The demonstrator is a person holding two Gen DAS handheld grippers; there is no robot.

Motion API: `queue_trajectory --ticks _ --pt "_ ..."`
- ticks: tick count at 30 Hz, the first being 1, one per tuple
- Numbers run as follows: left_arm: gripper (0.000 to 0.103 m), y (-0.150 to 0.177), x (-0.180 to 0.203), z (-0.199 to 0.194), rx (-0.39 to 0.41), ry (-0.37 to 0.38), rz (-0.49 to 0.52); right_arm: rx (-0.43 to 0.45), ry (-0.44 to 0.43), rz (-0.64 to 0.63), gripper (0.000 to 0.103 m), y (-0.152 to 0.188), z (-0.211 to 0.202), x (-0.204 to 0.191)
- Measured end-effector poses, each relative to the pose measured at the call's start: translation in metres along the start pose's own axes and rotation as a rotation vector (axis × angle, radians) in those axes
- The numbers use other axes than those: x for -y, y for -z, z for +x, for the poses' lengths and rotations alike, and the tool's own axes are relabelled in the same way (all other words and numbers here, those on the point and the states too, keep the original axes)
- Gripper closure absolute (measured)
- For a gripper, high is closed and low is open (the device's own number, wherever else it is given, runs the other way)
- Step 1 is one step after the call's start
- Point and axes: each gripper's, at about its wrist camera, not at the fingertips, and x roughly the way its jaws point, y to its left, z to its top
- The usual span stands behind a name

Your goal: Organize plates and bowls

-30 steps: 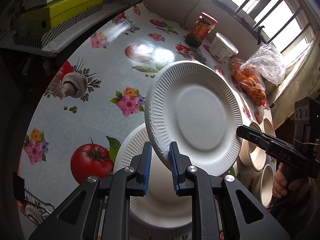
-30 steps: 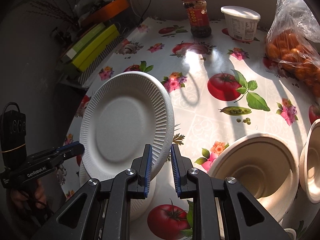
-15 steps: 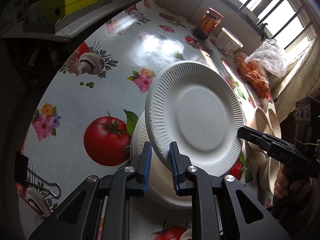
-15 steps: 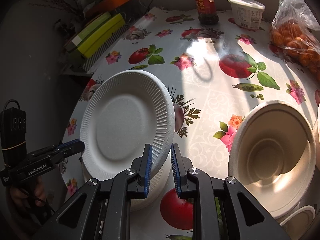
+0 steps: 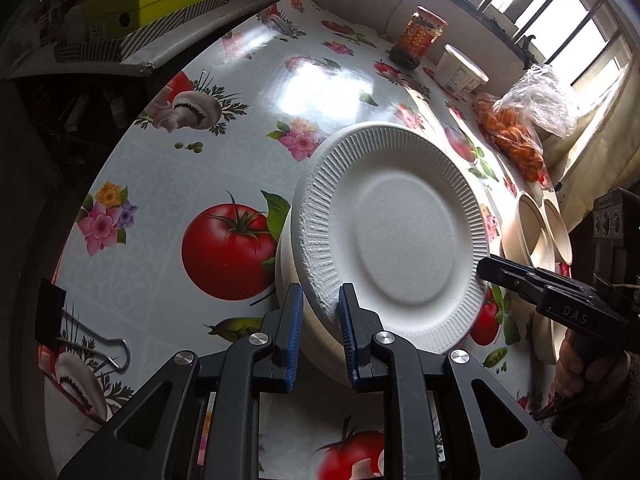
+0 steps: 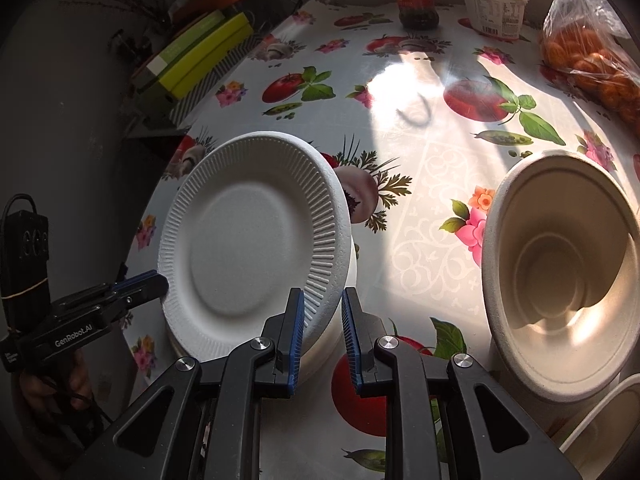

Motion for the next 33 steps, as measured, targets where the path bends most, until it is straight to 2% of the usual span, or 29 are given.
queue_trajectory --ticks 33 --pt "0.084 0.0055 -0.0052 0.0065 -0.040 -0.010 -0.013 -0.011 0.011 0.010 0.082 0.0093 0.0044 -0.0023"
